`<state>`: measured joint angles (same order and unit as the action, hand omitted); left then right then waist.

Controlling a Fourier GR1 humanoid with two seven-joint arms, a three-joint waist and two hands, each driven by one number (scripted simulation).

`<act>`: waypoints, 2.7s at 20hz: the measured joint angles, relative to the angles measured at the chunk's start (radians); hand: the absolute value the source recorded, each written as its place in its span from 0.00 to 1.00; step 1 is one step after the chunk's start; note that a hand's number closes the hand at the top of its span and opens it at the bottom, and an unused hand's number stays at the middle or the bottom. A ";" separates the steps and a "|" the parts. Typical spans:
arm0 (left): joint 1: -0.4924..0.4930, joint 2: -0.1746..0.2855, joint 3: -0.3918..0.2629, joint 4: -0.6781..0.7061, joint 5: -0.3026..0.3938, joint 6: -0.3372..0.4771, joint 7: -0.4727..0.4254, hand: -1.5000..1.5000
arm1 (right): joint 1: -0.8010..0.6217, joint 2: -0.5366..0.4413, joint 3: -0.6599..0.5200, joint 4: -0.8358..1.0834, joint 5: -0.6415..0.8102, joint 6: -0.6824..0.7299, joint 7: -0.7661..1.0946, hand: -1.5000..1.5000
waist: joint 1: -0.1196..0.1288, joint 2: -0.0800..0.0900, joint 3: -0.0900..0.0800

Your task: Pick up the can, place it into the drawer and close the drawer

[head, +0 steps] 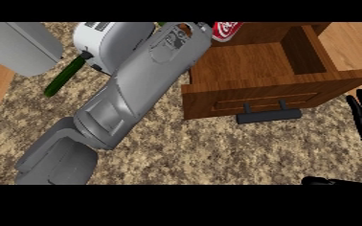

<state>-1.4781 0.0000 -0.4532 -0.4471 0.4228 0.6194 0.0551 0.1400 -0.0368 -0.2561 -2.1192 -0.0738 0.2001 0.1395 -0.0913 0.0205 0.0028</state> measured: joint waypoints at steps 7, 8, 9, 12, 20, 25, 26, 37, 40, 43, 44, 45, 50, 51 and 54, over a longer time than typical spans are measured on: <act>0.022 0.000 -0.073 0.043 0.036 0.022 -0.046 1.00 | -0.024 -0.004 0.002 0.000 -0.001 -0.005 0.008 0.00 | -0.018 0.005 0.000; 0.024 0.000 -0.086 0.045 0.039 0.026 -0.048 1.00 | -0.017 -0.007 -0.004 -0.001 -0.008 0.000 0.003 0.00 | -0.019 0.005 0.000; 0.028 0.000 -0.098 0.046 0.041 0.031 -0.057 1.00 | -0.015 -0.002 0.003 -0.001 -0.004 0.001 -0.002 0.00 | -0.021 0.005 0.000; 0.031 0.000 -0.122 0.059 0.052 0.039 -0.067 0.00 | -0.027 -0.002 0.007 0.003 0.007 -0.007 -0.001 0.00 | -0.023 0.007 0.000; 0.057 0.000 -0.167 0.074 0.092 0.108 -0.085 0.00 | -0.044 -0.004 0.025 -0.021 0.011 -0.011 0.029 0.00 | -0.039 0.010 0.000; 0.052 0.000 -0.175 0.084 0.118 0.139 -0.097 0.00 | -0.045 -0.011 0.014 -0.016 0.004 -0.006 0.021 0.00 | -0.038 0.011 0.000; 0.056 0.000 -0.180 0.078 0.124 0.151 -0.098 0.00 | -0.042 -0.011 0.016 -0.016 0.006 -0.005 0.018 0.00 | -0.040 0.011 0.000; 0.074 0.000 -0.173 0.042 0.213 0.177 -0.132 0.00 | -0.054 -0.101 0.030 -0.086 0.187 0.012 -0.070 0.00 | -0.027 0.008 -0.001; 0.071 0.000 -0.163 0.028 0.241 0.179 -0.150 0.00 | -0.057 -0.114 0.061 -0.104 0.259 0.011 -0.092 0.00 | -0.018 0.007 -0.001; 0.059 0.000 -0.147 0.024 0.265 0.176 -0.173 0.00 | -0.075 -0.132 0.091 -0.100 0.342 0.002 -0.109 0.00 | -0.005 0.006 -0.002; 0.054 0.000 -0.146 0.021 0.271 0.183 -0.175 0.00 | -0.075 -0.139 0.102 -0.099 0.377 -0.001 -0.119 0.00 | 0.000 0.004 -0.002; 0.049 0.000 -0.146 0.021 0.275 0.189 -0.179 0.00 | -0.080 -0.144 0.119 -0.098 0.418 -0.007 -0.121 0.00 | 0.003 0.003 -0.002; 0.027 0.000 -0.149 0.024 0.283 0.209 -0.180 0.00 | -0.117 -0.189 0.185 -0.053 0.614 -0.031 -0.134 0.00 | 0.032 -0.002 -0.002; 0.025 0.000 -0.151 0.020 0.283 0.214 -0.177 0.00 | -0.129 -0.196 0.200 -0.042 0.655 -0.036 -0.128 0.00 | 0.039 -0.004 -0.002; 0.025 0.002 -0.157 0.005 0.283 0.213 -0.160 0.00 | -0.143 -0.203 0.255 0.032 0.782 -0.074 -0.146 0.00 | 0.059 -0.009 -0.002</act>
<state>-1.4530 0.0022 -0.6098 -0.4416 0.7056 0.8326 -0.1047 -0.0028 -0.2396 -0.0011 -2.0868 0.7085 0.1259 -0.0068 -0.0325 0.0120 0.0007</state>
